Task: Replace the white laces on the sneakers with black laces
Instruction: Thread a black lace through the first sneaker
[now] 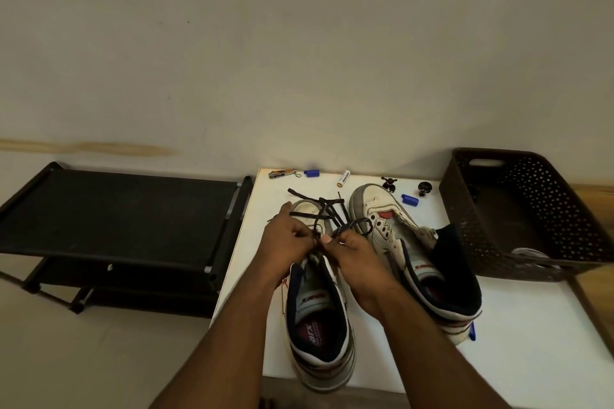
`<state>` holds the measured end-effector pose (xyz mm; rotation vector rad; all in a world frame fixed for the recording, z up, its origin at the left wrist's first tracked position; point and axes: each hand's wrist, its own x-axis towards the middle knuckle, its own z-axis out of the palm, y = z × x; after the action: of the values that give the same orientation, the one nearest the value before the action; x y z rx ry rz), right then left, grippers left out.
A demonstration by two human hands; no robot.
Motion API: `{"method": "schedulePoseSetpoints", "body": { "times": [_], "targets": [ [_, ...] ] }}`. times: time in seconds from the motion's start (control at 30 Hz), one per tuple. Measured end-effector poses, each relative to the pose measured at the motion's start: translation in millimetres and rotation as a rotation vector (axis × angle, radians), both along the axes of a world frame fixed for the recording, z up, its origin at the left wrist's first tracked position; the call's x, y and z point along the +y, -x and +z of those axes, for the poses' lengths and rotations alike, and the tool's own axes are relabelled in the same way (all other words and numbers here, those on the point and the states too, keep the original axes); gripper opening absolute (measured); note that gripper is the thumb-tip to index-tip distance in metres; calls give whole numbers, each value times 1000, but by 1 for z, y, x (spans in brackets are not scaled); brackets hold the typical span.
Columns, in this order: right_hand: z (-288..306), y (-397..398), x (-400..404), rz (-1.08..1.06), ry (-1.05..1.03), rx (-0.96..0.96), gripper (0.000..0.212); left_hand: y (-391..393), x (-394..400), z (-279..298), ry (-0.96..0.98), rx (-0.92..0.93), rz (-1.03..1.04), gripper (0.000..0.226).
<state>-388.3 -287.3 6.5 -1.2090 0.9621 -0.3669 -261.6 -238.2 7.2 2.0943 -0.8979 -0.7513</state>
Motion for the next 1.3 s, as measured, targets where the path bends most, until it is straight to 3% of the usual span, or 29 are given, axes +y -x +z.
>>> {"method": "schedulePoseSetpoints", "body": {
  "times": [0.17,0.33,0.4,0.7,1.0,1.17,1.3],
  "targets": [
    [1,-3,-1,-187,187,92,19,-6,3,-12,127,75,61,7],
    [2,-7,-2,-150,170,111,16,-10,7,-14,90,162,-62,57],
    [6,-4,-7,-91,171,112,17,-9,7,-14,106,148,-63,63],
    [17,-7,-11,198,445,231,10,-5,4,-15,18,75,-59,56],
    [22,-28,-7,323,514,221,15,4,-6,-5,-197,-147,-39,39],
    [28,-8,-9,92,458,139,10,0,8,-11,-29,59,-21,58],
    [46,3,-12,-225,221,-185,7,-10,14,-20,73,334,32,70]
  ]
}}
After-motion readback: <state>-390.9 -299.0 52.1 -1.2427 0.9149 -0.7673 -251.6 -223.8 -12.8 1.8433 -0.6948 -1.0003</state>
